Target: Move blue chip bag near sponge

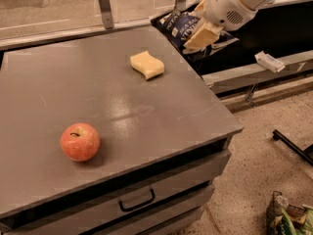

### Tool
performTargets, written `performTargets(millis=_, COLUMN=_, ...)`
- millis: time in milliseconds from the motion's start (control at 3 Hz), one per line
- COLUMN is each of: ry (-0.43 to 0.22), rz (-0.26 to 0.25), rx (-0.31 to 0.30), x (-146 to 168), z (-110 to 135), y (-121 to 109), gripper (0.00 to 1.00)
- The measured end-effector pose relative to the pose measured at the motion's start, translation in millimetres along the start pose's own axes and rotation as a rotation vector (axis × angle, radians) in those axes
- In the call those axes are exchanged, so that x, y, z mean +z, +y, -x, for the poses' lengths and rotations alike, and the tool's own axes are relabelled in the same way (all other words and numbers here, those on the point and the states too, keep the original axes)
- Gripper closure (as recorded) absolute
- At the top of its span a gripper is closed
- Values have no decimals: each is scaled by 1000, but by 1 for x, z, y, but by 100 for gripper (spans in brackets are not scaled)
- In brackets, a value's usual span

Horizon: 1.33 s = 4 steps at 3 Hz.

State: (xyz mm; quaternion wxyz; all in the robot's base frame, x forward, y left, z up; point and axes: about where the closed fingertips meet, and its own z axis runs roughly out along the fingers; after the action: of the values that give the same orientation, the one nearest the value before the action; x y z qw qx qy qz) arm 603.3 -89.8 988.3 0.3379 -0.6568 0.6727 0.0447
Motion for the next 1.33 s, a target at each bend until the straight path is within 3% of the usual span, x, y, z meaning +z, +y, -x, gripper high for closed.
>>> performTargets(millis=667, ry=-100, rz=-67, rx=35, x=34, z=-3, y=-48, gripper=100)
performTargets(millis=1333, ry=-84, rz=-59, rx=87, x=68, z=-31, y=-72, gripper=100)
